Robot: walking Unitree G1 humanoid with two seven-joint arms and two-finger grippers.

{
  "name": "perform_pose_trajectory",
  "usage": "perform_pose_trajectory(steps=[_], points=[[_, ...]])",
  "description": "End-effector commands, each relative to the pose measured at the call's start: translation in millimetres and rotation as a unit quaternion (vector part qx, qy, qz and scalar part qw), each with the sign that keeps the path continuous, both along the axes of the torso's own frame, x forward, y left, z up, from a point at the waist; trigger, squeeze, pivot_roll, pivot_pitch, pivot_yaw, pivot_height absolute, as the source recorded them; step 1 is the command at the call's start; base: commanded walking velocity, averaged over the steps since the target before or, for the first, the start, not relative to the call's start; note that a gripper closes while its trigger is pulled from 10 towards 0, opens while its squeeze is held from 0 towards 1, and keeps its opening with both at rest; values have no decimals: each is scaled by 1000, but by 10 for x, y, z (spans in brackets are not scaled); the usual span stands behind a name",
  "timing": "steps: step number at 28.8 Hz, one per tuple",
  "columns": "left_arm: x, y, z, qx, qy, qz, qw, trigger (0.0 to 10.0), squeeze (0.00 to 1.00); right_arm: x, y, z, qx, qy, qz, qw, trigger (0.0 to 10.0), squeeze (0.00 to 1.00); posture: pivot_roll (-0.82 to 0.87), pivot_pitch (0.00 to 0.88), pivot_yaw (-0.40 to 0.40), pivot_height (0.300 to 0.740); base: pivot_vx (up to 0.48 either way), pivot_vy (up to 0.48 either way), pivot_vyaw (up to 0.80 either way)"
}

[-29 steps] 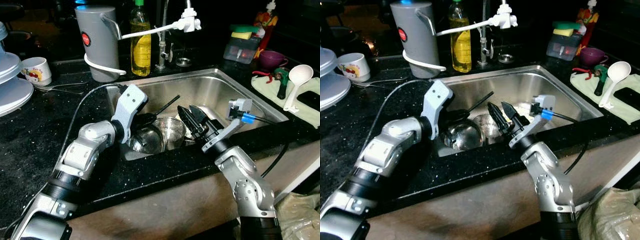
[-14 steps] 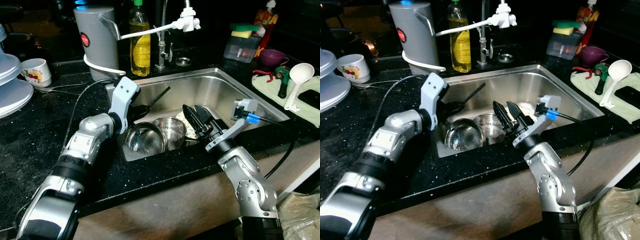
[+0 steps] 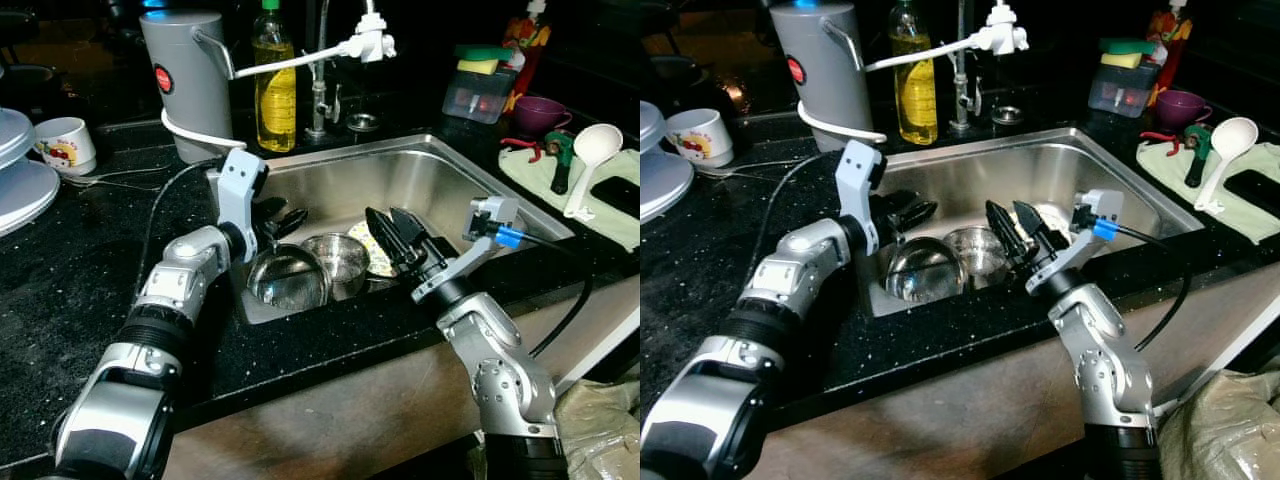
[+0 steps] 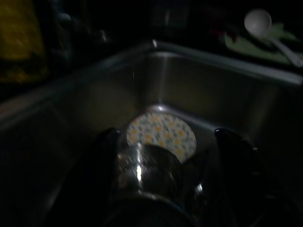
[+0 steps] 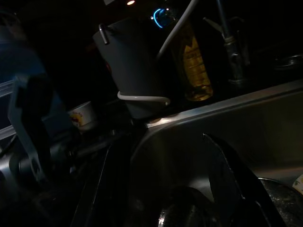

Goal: Kitchen organization

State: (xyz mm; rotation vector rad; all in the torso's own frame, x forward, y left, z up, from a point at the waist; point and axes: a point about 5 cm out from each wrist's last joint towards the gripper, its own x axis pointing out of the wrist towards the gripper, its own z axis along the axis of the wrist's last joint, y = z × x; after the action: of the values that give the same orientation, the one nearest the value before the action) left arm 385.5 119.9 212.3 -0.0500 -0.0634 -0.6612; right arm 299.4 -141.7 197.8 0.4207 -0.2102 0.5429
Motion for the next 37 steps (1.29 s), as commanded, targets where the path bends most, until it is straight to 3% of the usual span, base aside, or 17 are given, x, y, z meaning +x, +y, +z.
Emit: perform_pose_trajectory(steps=[1, 2, 11, 15, 22, 29, 37], points=[[-10, -2, 115, -15, -27, 8, 999, 10000, 1000, -28, 35, 3, 4, -2, 12, 1000, 10000, 0, -116, 0, -7, 740, 0, 0, 0], [-42, 25, 239, -23, -58, 32, 998, 10000, 0, -42, 62, 1, 2, -5, 23, 1000, 10000, 0, -114, 0, -8, 740, 0, 0, 0], [-176, 153, 375, -22, -103, 93, 990, 10000, 0, -89, 133, -3, 3, -8, 56, 998, 10000, 0, -98, 0, -16, 740, 0, 0, 0], [-387, 312, 309, -13, -104, 172, 980, 10000, 0, -95, 167, -15, 10, -7, 68, 998, 10000, 0, -72, 0, -22, 740, 0, 0, 0], [-628, 467, 234, -1, -95, 246, 965, 10000, 0, -84, 223, -32, 16, -4, 81, 997, 10000, 0, -35, 0, -31, 740, 0, 0, 0], [-715, 468, 122, 12, -76, 259, 963, 10000, 0, -75, 261, -56, 17, -1, 90, 996, 10000, 0, -25, 0, -36, 740, -187, 0, 0], [-795, 323, 23, 21, -54, 249, 967, 10000, 0, -62, 234, -82, 10, 4, 77, 997, 10000, 0, -38, 0, -31, 740, -301, 0, 0]])
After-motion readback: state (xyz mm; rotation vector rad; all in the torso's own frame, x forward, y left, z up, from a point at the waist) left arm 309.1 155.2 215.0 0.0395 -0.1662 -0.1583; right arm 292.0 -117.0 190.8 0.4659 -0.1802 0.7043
